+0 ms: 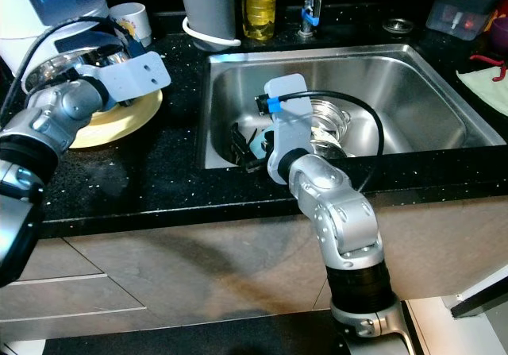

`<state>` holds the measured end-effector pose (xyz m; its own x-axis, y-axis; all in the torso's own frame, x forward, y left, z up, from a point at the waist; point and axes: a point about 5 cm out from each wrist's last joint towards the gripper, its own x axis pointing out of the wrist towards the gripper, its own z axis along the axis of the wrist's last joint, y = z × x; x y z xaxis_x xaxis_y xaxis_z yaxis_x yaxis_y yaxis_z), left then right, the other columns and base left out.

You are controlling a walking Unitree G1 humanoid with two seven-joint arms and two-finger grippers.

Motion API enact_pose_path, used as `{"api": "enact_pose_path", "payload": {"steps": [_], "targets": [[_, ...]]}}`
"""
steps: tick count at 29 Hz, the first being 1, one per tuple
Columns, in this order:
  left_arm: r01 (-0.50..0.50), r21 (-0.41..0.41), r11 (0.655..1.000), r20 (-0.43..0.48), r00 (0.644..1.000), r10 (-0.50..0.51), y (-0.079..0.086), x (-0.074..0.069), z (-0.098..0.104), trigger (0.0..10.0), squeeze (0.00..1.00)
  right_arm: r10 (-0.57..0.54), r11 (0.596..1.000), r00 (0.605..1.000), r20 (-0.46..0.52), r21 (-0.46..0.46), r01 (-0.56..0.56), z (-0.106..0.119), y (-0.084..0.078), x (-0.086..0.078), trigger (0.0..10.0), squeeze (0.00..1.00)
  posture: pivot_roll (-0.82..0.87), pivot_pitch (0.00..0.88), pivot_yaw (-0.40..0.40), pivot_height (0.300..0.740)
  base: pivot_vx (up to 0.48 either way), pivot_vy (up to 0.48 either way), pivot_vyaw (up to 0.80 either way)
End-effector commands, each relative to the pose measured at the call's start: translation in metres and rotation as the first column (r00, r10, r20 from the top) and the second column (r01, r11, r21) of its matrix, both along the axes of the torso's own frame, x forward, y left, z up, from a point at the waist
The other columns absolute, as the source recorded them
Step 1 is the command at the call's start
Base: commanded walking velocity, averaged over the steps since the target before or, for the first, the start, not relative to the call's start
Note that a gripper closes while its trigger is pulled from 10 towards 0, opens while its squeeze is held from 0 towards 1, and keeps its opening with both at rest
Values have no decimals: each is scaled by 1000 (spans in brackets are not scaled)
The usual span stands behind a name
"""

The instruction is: Kitchen organization

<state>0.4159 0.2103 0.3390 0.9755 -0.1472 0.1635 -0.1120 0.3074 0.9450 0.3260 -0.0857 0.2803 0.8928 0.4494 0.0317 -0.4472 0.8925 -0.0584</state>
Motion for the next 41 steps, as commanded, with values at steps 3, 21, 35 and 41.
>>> {"api": "enact_pose_path", "payload": {"steps": [3,21,35,41], "targets": [[-12,2,1000,16,1000,12,3,0,1,9922,0,8,1000,1000,7,-3,-8,0,2,-1,10000,0,-18,228,44,740,0,0,0],[-20,-27,999,37,999,21,3,1,-3,902,0,9,1000,1000,6,-10,-9,-2,2,-2,10000,0,-24,228,44,740,0,0,0],[1,-21,1000,69,998,0,0,0,4,0,0,8,1000,1000,7,-11,-8,-1,2,-1,10000,0,-25,229,41,740,0,0,0],[121,-58,991,176,978,-109,-20,-7,46,0,0,3,1000,1000,11,-13,-2,1,-1,-2,10000,0,-35,224,41,740,0,0,0]]}}
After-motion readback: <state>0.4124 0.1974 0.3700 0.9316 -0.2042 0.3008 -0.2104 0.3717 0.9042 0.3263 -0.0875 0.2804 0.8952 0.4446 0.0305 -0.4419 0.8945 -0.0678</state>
